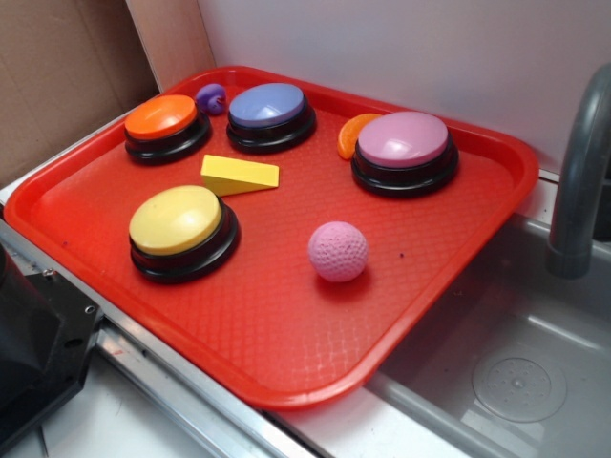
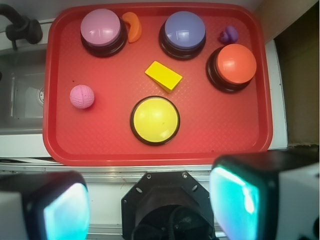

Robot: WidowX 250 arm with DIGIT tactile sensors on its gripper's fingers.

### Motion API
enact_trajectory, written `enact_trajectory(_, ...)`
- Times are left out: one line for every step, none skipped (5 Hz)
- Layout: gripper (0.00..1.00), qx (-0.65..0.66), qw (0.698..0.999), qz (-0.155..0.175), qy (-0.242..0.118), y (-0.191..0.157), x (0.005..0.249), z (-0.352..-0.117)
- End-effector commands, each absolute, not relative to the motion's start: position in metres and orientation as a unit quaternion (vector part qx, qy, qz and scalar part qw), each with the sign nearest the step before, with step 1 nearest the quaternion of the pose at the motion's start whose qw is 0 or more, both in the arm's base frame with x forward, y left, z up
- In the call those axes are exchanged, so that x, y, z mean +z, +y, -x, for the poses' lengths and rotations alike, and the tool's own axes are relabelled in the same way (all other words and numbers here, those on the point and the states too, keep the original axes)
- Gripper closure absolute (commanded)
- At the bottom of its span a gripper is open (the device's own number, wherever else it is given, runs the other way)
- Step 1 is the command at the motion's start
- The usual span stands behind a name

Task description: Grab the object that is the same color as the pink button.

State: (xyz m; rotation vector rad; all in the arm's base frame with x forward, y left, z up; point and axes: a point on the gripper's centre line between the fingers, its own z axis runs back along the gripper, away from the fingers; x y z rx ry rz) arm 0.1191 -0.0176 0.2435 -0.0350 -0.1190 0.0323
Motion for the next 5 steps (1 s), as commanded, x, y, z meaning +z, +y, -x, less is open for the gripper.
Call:
enact_trajectory(0.0, 0.016, 0.998, 0.017, -0.059, -0.018, 0.244, -0.119)
enact_trajectory(0.0, 0.017, 0.997, 0.032, -0.069, -0.031, 0.232, -0.13)
enact_trajectory(0.0, 0.025, 0.995, 0.055, -0.084, -0.049, 0.214, -0.141)
enact_trajectory(0.0, 0.049, 0.994, 0.062, -0.079, -0.072, 0.188, -0.156)
enact_trajectory(0.0, 0.04, 0.994, 0.061, -0.083, -0.087, 0.16, -0.173)
